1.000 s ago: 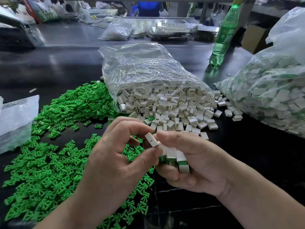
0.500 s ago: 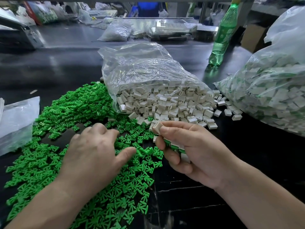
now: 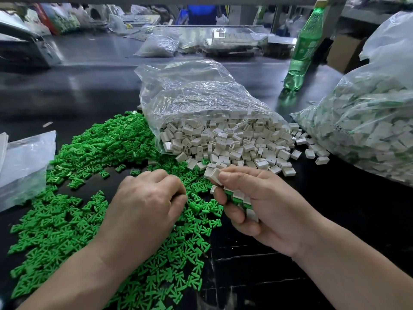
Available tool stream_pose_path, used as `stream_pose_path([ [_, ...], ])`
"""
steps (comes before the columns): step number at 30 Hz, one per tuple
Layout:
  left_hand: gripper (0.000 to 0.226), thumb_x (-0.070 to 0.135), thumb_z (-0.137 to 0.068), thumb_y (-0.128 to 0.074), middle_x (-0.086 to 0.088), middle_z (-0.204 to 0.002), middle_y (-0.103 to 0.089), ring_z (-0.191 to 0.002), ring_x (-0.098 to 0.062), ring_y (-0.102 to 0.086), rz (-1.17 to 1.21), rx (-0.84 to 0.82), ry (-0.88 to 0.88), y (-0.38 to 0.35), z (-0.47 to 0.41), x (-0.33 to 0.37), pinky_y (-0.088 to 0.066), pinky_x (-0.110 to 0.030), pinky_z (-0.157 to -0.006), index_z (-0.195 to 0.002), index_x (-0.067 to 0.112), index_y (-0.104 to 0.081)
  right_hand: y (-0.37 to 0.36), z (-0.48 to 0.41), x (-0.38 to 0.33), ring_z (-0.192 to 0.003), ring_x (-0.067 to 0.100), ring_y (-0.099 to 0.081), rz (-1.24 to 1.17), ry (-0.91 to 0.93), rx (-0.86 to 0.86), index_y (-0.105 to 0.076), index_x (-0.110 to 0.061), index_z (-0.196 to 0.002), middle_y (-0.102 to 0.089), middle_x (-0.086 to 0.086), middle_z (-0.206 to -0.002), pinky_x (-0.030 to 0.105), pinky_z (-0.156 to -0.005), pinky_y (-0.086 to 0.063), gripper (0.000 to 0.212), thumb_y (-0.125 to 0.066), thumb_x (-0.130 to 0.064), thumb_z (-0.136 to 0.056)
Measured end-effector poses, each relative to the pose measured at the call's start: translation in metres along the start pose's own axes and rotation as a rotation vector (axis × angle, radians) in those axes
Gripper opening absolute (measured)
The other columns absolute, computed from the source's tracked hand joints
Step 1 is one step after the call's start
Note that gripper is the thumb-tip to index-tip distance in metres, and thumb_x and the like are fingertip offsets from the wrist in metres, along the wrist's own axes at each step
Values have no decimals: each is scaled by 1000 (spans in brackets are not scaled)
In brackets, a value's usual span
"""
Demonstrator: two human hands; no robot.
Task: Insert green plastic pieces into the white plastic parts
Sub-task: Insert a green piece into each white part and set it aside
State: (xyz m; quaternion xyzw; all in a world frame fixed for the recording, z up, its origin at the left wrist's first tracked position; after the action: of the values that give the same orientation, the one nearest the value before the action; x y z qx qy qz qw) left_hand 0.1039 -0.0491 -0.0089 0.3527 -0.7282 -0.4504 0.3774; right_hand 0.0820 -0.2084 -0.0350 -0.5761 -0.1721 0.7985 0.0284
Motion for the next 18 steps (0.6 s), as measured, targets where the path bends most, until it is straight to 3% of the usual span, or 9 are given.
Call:
stream_pose_path([
  [3,10,40,-95,-56,16,-71,-60,-72,-2,-57,234,65,90,4,2,-5,-43,-20,-56,-88,34,-59,0,0,0,-47,14,-44,12,-2,7,-72,-24,-75,-60,6,-75,16,-34,-29,22,-64,-20,-95],
  [5,4,40,-90,-59,17,-81,-65,-78,-2,-61,434,87,161,4,4,-9,-50,-20,-62,-94,39,-61,1,0,0,-47,14,-44,18,0,11,-73,-24,-77,-61,7,-76,17,-34,-29,21,-64,-19,-96],
  [7,16,38,-89,-62,21,-91,-67,-80,-4,-64,584,67,222,0,7,-13,-52,-18,-67,-103,47,-63,1,0,1,-47,14,-44,23,3,11,-74,-24,-78,-61,7,-76,17,-34,-29,20,-64,-19,-96],
  [9,23,33,-89,-65,13,-90,-70,-77,-11,-67,728,8,274,-6,7,-15,-56,-25,-67,-105,50,-65,0,0,1,-47,14,-45,32,9,9,-73,-23,-82,-61,7,-76,17,-34,-29,16,-65,-20,-95],
  [14,17,29,-85,-73,-3,-86,-73,-76,-14,-68,1125,-73,320,-17,6,-13,-55,-22,-60,-101,31,-74,-2,0,0,-45,11,-46,150,74,8,-74,-22,-85,-61,2,-72,18,-33,-31,11,-69,-24,-94],
  [18,34,39,-76,-74,-7,-85,-70,-74,-16,-65,1347,-117,311,-22,6,-9,-52,-24,-59,-106,22,-75,-5,1,-1,-44,10,-45,156,86,-22,-73,-20,-83,-60,1,-69,17,-33,-31,11,-73,-30,-88],
])
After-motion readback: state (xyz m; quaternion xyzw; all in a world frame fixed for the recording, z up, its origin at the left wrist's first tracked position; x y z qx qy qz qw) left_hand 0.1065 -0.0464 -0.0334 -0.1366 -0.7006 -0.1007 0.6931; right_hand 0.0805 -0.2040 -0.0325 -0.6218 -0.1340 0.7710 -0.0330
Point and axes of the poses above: each hand's wrist, its own z-axis away from the middle knuckle, its own y-axis out of the back of the hand, x = y × z, the point moved 7 cm from there along -z, towards the middle knuckle
